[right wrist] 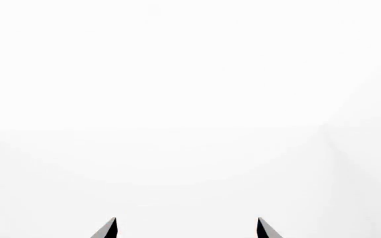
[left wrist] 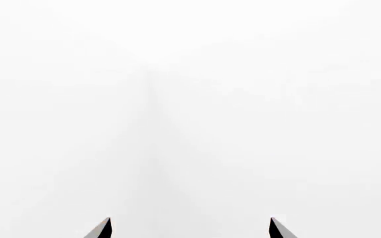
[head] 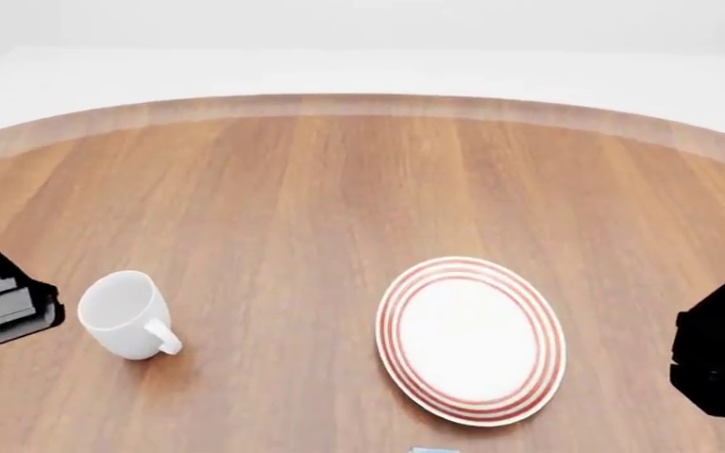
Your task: Pick up the white mug and put it on the plate, and put the chocolate pudding to the right of the plate.
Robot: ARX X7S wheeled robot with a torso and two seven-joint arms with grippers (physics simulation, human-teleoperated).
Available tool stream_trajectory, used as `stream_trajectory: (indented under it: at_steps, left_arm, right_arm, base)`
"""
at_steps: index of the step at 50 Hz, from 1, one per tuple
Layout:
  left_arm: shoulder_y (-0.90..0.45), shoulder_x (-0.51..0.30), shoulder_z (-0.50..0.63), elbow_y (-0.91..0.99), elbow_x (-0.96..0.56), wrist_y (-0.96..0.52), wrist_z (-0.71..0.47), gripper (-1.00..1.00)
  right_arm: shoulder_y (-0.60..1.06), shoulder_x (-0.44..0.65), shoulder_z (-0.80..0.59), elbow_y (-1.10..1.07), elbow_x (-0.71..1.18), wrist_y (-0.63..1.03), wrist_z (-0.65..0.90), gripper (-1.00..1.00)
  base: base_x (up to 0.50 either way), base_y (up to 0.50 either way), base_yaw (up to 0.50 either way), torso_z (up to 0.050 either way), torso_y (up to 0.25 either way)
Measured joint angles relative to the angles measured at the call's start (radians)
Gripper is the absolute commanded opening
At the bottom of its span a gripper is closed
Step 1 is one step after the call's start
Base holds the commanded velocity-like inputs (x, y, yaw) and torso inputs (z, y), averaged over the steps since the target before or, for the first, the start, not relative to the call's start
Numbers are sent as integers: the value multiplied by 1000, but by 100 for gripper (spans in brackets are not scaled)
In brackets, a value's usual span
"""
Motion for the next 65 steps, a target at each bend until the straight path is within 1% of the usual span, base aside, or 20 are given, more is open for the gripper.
stream_trajectory:
  at_steps: [4, 10, 15, 24, 32, 39, 48, 57, 65]
  left_arm:
    - [-45, -27, 46, 4, -75, -97, -45, 100]
    - [-154, -86, 114, 7, -281, -256, -211, 100]
    - [-258, -103, 144, -3, -468, -386, -340, 100]
    - [-421, -79, 179, -54, -743, -571, -511, 100]
    - [-542, -25, 226, -115, -904, -698, -628, 100]
    - [-620, 28, 277, -179, -963, -761, -684, 100]
    - [-698, 103, 307, -290, -979, -793, -745, 100]
    - [-751, 175, 302, -409, -962, -789, -809, 100]
    - [-762, 223, 307, -499, -905, -751, -843, 100]
  right_arm:
    - [0, 2, -1, 1, 1, -1, 2, 100]
    - [-1, 4, -3, 5, 2, -3, 3, 100]
    - [-1, 6, -5, 8, 3, -7, 4, 100]
    - [-2, 7, -11, 11, 1, -11, 7, 100]
    - [-4, 9, -17, 11, 2, -13, 11, 100]
    - [-6, 9, -23, 14, 2, -17, 13, 100]
    - [-9, 9, -31, 19, 2, -23, 15, 100]
    - [-11, 12, -38, 19, 3, -23, 19, 100]
    - [-12, 15, -41, 15, 6, -21, 24, 100]
  base:
    - [0, 0, 0, 0, 0]
    - [0, 0, 0, 0, 0]
    - [0, 0, 0, 0, 0]
    - [0, 0, 0, 0, 0]
    - [0, 0, 0, 0, 0]
    - [0, 0, 0, 0, 0]
    - [0, 0, 0, 0, 0]
    - [0, 0, 0, 0, 0]
    - [0, 0, 0, 0, 0]
